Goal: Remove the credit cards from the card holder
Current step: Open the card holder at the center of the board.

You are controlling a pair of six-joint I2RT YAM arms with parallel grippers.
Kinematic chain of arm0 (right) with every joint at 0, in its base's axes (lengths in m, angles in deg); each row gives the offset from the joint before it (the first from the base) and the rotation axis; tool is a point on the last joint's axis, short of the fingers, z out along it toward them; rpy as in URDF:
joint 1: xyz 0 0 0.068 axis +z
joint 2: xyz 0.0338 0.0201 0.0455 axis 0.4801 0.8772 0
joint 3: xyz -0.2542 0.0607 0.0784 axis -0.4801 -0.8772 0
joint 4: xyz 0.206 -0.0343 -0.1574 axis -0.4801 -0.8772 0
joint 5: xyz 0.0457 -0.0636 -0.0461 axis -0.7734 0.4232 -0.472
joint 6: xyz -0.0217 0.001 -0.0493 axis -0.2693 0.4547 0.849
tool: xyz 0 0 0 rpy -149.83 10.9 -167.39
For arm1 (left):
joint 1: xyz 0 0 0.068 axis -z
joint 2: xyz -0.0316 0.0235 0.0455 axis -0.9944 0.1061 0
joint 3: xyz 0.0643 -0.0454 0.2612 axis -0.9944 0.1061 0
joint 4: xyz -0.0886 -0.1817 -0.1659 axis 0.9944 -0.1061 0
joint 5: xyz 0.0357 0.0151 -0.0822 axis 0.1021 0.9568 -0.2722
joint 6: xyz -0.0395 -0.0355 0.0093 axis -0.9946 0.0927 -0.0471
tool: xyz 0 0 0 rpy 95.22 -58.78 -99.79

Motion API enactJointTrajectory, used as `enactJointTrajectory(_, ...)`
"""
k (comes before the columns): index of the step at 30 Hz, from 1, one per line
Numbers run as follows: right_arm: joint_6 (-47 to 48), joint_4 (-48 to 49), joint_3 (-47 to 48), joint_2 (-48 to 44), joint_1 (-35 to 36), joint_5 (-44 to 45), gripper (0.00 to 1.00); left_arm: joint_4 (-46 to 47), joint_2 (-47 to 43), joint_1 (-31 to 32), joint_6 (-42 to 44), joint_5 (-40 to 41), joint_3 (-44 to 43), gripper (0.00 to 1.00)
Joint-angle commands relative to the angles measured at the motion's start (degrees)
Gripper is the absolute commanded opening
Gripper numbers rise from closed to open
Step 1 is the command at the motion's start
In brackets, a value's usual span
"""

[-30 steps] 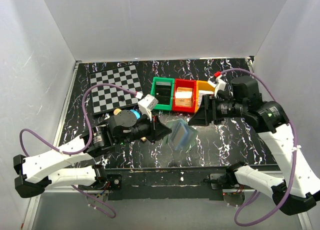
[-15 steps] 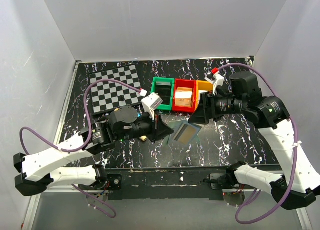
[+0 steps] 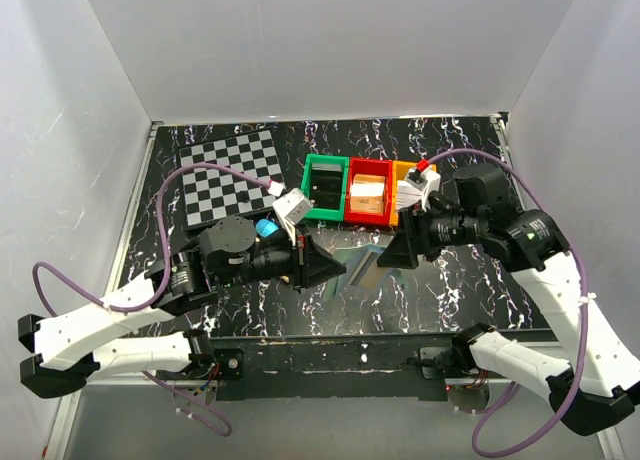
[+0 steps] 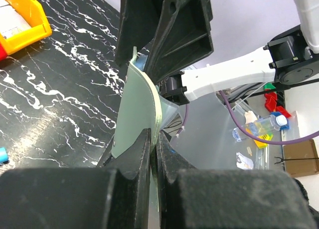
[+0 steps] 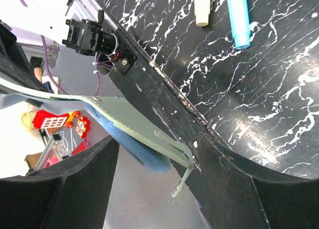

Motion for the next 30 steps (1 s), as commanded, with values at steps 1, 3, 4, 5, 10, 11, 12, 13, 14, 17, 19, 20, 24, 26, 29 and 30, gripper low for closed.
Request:
enactJointTrajectory(1,-1.2,6.7,-4.6,-1.8,0.3,-6.2,0.72,5.1,-2.2,0.3,-2.6,-1.2,2.5,0.0)
enactJointTrajectory(3,-3.7,10.2,-6.8,-2.7,0.3,-8.4,0.72,6.7,-2.9,0.3,-3.5,-0.6,3.8,0.0)
enactJointTrajectory(4,-4.6,11.1,-7.8,-3.0,0.3,-8.9,0.71,7.5,-3.1,0.3,-4.0,-0.4,4.7,0.0)
enactJointTrajectory(5,-5.8,12.7,-8.8,-3.5,0.3,-9.5,0.71,8.5,-3.5,0.3,-4.7,-0.3,5.3,0.0)
enactJointTrajectory(10,-10.9,19.8,-14.1,-5.2,0.3,-10.3,0.49,11.8,-4.7,0.3,-6.7,0.7,8.7,0.0)
enactJointTrajectory(11,-11.2,19.9,-14.8,-5.5,0.4,-10.0,0.41,11.8,-5.0,0.3,-7.0,1.3,9.4,0.0)
enactJointTrajectory(12,-11.3,20.0,-15.3,-5.6,0.2,-9.7,0.35,11.8,-5.1,0.3,-7.4,2.0,10.1,0.0)
enactJointTrajectory(13,-11.3,19.9,-15.6,-5.6,0.2,-9.2,0.28,12.0,-5.4,0.3,-7.8,2.7,10.8,0.0)
enactJointTrajectory(14,-11.1,19.5,-16.2,-5.6,0.2,-8.5,0.21,12.2,-5.7,0.3,-8.2,3.5,11.8,0.0)
enactJointTrajectory(17,-11.1,18.8,-17.6,-4.7,0.2,-7.7,0.08,12.8,-6.6,0.3,-9.2,5.0,15.3,0.0)
enactJointTrajectory(19,-10.9,18.8,-18.3,-4.1,0.2,-7.3,0.02,13.9,-7.1,0.3,-9.8,7.4,17.5,0.0)
enactJointTrajectory(20,-10.7,18.7,-18.5,-3.8,0.2,-7.2,0.01,14.1,-7.2,0.3,-10.0,7.8,18.5,0.0)
enactJointTrajectory(24,-9.7,17.4,-18.5,-3.0,0.2,-6.3,0.01,15.3,-8.1,0.3,-11.3,8.9,22.0,0.22)
enactJointTrajectory(26,-9.1,16.2,-18.3,-2.8,0.2,-6.1,0.01,16.4,-8.9,0.3,-11.8,9.1,23.7,0.48)
enactJointTrajectory(29,-8.2,13.7,-17.1,-2.3,0.2,-5.5,0.01,19.7,-10.4,0.3,-12.6,9.6,26.3,0.71)
enactJointTrajectory(30,-8.0,12.5,-16.5,-2.2,0.2,-5.1,0.01,21.1,-10.8,0.3,-12.8,9.5,27.3,0.75)
